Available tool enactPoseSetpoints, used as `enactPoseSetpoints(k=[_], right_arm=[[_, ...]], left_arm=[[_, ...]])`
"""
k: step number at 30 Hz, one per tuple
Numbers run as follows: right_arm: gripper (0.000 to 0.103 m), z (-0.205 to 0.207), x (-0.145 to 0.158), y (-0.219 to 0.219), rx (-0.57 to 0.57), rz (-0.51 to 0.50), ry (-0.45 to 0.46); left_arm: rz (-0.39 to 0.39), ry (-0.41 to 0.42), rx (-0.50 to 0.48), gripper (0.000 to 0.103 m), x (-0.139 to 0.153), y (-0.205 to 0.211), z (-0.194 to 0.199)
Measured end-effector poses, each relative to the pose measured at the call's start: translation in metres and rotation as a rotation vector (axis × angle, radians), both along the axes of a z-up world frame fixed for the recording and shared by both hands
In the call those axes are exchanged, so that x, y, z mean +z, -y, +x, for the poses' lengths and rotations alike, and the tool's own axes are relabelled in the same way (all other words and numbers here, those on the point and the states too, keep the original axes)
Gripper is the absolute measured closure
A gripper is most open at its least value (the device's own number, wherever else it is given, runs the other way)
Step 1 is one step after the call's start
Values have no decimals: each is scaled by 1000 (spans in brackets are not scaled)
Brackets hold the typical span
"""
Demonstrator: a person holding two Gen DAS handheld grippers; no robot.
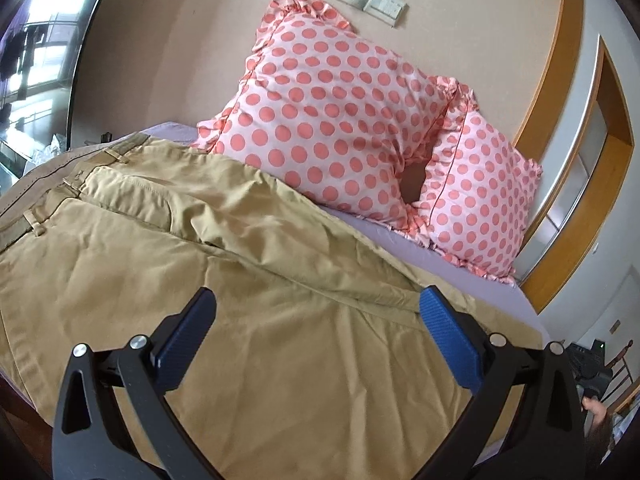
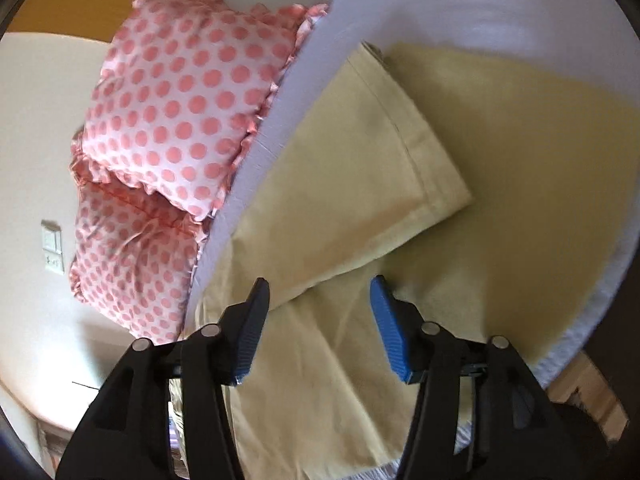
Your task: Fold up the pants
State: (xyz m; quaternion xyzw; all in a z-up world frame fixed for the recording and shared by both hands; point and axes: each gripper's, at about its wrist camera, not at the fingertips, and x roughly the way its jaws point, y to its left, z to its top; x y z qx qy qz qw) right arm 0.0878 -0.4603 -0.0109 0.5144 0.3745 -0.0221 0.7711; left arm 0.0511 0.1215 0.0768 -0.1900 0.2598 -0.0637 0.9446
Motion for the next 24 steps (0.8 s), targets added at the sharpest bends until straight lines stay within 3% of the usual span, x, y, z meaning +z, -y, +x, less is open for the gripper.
enactPoseSetpoints(k=[4, 9, 15, 19, 21, 24], right_arm=[[54, 5, -2, 1, -89, 13, 12], [96, 18, -18, 13, -167, 13, 49], [101, 3, -2, 27, -164, -16, 235], [101, -13, 17, 34, -185, -52, 318], [101, -15, 21, 35, -183, -65, 333], [101, -15, 21, 38, -180, -59, 335]], left_arm=[[18, -11, -3, 2, -3, 0, 7], [-36, -11, -15, 2, -2, -11, 21], [-176, -89, 26, 3, 5, -48, 66], [-131, -148, 78, 8, 9, -62, 115], [-105, -222, 103, 11, 3, -66, 153], [-132, -338, 145, 21, -13, -76, 201]])
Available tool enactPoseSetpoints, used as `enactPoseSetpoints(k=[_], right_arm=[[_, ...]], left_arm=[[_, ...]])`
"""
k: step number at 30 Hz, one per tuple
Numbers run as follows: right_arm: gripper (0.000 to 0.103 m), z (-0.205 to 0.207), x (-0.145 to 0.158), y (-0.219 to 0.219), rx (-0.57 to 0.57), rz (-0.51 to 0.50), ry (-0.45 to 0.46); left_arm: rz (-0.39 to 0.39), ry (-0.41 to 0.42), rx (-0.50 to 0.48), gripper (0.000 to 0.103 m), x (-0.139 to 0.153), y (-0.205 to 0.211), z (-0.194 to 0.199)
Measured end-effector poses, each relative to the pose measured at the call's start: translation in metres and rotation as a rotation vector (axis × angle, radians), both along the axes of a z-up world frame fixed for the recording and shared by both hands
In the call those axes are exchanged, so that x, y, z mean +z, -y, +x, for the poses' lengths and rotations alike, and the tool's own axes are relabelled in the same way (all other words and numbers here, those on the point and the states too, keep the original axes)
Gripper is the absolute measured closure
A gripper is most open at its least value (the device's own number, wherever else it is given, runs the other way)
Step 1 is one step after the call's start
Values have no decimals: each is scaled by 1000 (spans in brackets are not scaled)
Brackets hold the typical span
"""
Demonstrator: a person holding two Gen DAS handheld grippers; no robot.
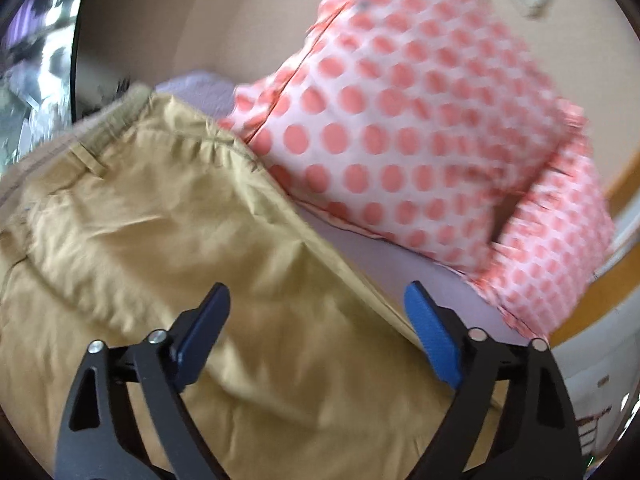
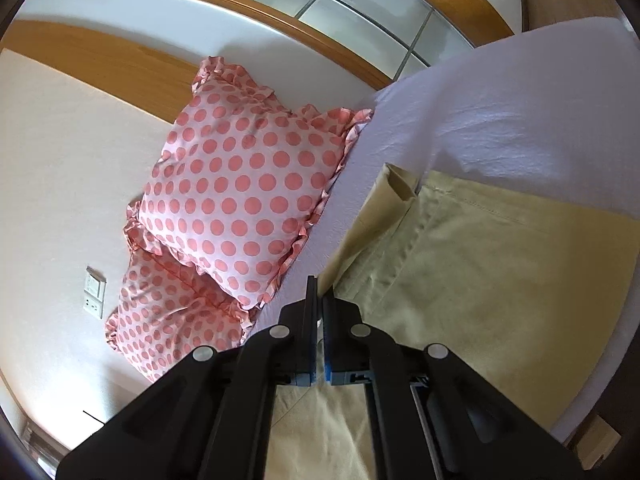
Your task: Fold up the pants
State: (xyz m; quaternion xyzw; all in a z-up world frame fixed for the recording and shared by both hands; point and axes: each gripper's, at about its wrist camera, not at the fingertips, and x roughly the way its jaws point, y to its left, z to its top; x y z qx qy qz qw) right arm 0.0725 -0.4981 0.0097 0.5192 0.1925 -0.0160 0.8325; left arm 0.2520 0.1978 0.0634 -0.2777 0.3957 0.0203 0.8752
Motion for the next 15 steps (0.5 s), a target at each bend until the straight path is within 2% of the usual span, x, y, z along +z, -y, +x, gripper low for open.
enactPoseSetpoints(k=[1, 3, 5, 6, 7, 8, 9, 11, 12, 13, 15], right_arm=[[101, 0, -1, 1, 2, 2, 0], [101, 0, -1, 2, 6, 6, -1], [101, 2, -1, 1, 9, 2, -6], [101, 3, -2, 2, 12, -1, -9], [101, 4, -2, 2, 13, -2, -12], [101, 5, -3, 3, 17, 0, -13], [101, 5, -1, 4, 18, 0, -11], [101, 1, 4, 6, 14, -9, 4], [101, -1, 7, 7, 10, -14, 11], [101, -4, 11, 9, 6, -23, 19], [101, -13, 15, 14, -4, -37, 23]], left_arm=[[-15, -28, 19, 26, -6, -3, 13], [-25, -65, 47, 28, -14, -5, 33], [-13, -94, 90, 43, -23, -9, 51], [-16, -90, 93, 75, -26, -12, 55], [-58, -84, 85, 101, -32, -17, 57], [-103, -79, 93, 101, -35, -21, 52], [-114, -64, 99, 101, -33, -22, 45], [-83, 12, 72, 101, -13, -19, 14], [-70, 57, 60, 101, -3, -20, -9], [-62, 121, 46, 101, 10, -23, -49], [-47, 191, 36, 101, 24, -26, -112]])
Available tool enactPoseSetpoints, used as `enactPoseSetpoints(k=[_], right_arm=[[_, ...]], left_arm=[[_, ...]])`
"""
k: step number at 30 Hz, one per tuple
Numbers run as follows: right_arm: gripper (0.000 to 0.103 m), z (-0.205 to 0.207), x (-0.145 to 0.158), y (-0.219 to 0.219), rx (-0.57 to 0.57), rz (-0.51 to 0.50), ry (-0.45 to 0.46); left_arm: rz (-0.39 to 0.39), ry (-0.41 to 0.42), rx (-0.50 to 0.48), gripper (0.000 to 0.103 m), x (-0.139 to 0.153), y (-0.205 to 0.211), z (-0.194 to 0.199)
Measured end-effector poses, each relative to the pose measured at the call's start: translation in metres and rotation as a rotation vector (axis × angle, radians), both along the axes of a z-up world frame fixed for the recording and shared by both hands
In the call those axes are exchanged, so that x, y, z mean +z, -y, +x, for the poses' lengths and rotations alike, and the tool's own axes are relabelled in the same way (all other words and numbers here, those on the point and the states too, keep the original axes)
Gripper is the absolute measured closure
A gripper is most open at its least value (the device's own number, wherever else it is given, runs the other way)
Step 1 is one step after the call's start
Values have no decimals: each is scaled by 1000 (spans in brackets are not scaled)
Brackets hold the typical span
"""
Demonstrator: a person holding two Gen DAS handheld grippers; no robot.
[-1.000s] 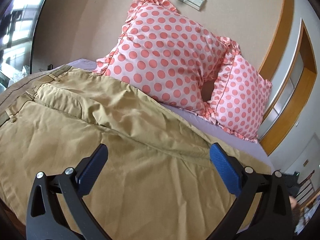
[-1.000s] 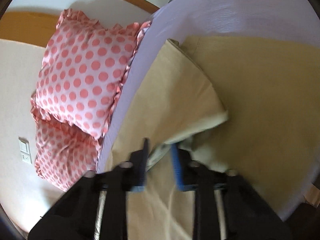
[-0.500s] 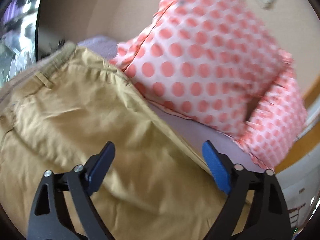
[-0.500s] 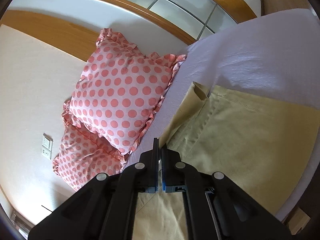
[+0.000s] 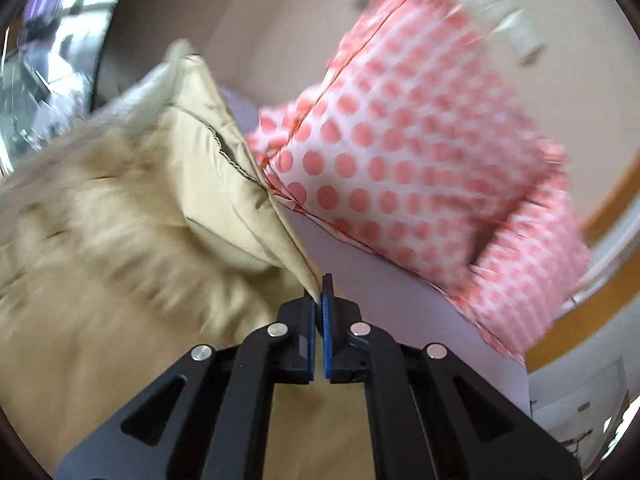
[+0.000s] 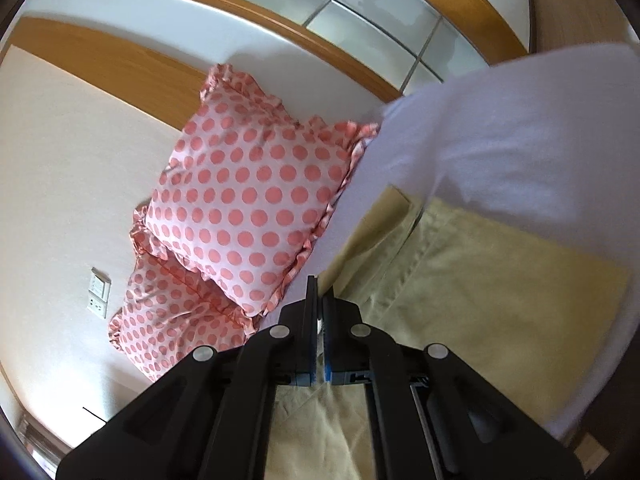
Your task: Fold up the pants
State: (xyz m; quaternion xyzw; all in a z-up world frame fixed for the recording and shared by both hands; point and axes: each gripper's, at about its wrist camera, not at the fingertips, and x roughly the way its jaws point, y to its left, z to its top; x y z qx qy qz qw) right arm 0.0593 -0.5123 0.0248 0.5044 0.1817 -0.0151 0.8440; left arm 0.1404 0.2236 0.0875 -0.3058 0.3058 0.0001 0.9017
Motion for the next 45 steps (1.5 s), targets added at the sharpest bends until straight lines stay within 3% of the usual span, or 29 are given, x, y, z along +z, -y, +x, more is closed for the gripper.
enactPoseSetpoints(k=[4, 9, 16, 24, 35, 37, 38, 39, 43, 45], right_arm=[[101, -15, -4, 6, -15, -13, -30], [101, -25, -23, 9, -25, -4, -104], [101, -40, -30, 13, -42, -7, -138], [101, -52, -31, 13, -67, -7, -162], [100, -77, -43, 7, -100, -39, -261], [80, -81, -42, 11, -134, -42, -278], [60, -84, -41, 13, -164, -46, -290], [50, -88, -39, 18, -195, -44, -269], [48, -83, -37, 28, -255, -111, -281], [52, -76, -37, 27, -240, -154, -278]], left_arm=[[22, 10, 9, 100, -10, 1, -98], [8, -51, 39, 101, -53, 5, -152], [15, -40, 45, 101, -70, 7, -168], [-42, -32, 23, 101, -79, 0, -171], [-18, -41, -18, 101, -85, -2, -174], [-13, -36, -28, 99, -85, -1, -175], [-16, -29, -37, 99, -85, 0, -177], [-17, -22, -41, 98, -85, 0, -179], [-19, 23, -64, 96, -82, -1, -191], [-23, 42, -66, 95, -80, -4, -197]])
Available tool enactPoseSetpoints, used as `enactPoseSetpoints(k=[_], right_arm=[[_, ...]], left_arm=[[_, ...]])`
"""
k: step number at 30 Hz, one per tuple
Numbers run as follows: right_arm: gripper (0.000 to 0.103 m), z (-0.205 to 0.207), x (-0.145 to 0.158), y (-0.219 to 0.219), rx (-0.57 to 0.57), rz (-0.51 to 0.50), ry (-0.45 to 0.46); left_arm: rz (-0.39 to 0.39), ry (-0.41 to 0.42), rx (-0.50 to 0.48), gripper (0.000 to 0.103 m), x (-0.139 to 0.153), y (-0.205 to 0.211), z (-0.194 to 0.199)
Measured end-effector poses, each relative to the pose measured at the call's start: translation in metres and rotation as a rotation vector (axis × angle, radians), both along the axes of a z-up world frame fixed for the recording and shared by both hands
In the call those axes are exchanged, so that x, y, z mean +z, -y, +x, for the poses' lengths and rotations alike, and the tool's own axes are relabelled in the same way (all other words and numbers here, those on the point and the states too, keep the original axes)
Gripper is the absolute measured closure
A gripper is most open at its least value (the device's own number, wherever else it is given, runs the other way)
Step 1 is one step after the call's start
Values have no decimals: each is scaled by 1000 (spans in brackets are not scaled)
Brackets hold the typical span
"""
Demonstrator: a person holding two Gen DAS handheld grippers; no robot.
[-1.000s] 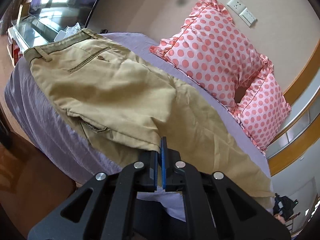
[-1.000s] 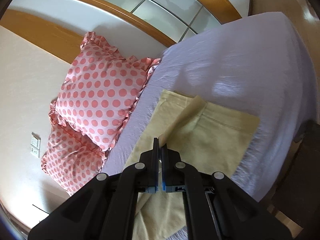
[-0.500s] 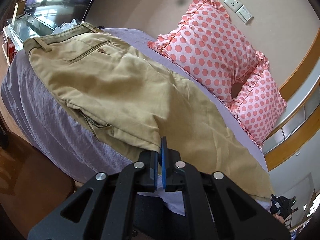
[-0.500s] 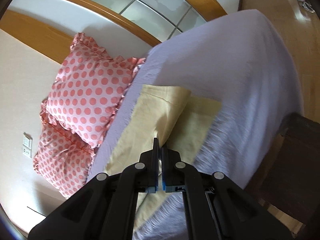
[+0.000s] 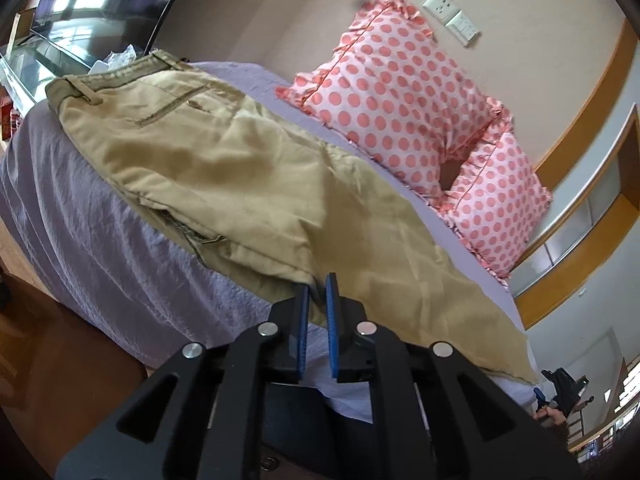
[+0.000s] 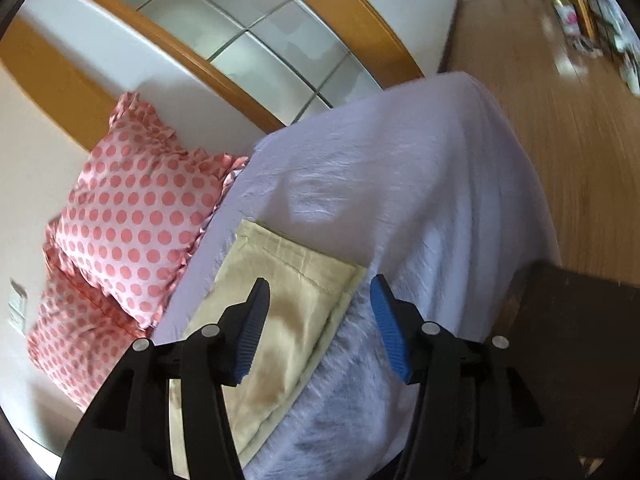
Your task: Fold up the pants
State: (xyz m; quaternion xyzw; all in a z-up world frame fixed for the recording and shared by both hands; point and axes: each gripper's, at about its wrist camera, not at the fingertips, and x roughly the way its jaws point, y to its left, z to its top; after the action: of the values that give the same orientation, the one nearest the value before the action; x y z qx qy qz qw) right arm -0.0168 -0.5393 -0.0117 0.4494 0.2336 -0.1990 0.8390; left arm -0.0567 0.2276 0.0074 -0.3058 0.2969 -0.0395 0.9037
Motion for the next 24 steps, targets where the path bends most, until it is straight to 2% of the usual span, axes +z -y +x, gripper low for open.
enactPoseSetpoints(k=[2, 3, 5, 7, 8, 10, 13, 17, 20, 22, 23, 24], right_arm=[[55, 4, 0, -4, 18, -20, 0], [64, 4, 0, -7, 25, -36, -4], [75, 4, -4, -8, 40, -11, 1], [82, 2, -7, -8, 41, 7, 13], [98, 4, -8, -8, 54, 5, 11], [99, 10, -10, -8, 92, 12, 18], [99, 31, 12, -27, 173, -62, 69], [99, 82, 62, -99, 434, -120, 202], [99, 120, 89, -203, 754, -138, 285], [99, 132, 91, -262, 935, -142, 281], [98, 136, 87, -296, 1046, -152, 256], [98, 137, 76, -338, 1190, -183, 190]], left_arm=[[-5, 15, 11, 92, 2, -4, -5], [-7, 23, 23, 90, 3, -6, -8], [-24, 47, 51, 89, 6, -14, -14], [-32, 74, 91, 81, 9, -23, -20], [-35, 84, 115, 79, 11, -28, -23], [-37, 79, 144, 74, 12, -37, -25], [-56, 62, 157, 69, 7, -44, -27], [-83, 54, 150, 68, -2, -43, -29], [-82, 68, 133, 67, -4, -38, -34], [-81, 76, 116, 60, -3, -36, -36], [-78, 79, 107, 58, -3, -35, -37], [-71, 81, 104, 55, -2, -33, -38]])
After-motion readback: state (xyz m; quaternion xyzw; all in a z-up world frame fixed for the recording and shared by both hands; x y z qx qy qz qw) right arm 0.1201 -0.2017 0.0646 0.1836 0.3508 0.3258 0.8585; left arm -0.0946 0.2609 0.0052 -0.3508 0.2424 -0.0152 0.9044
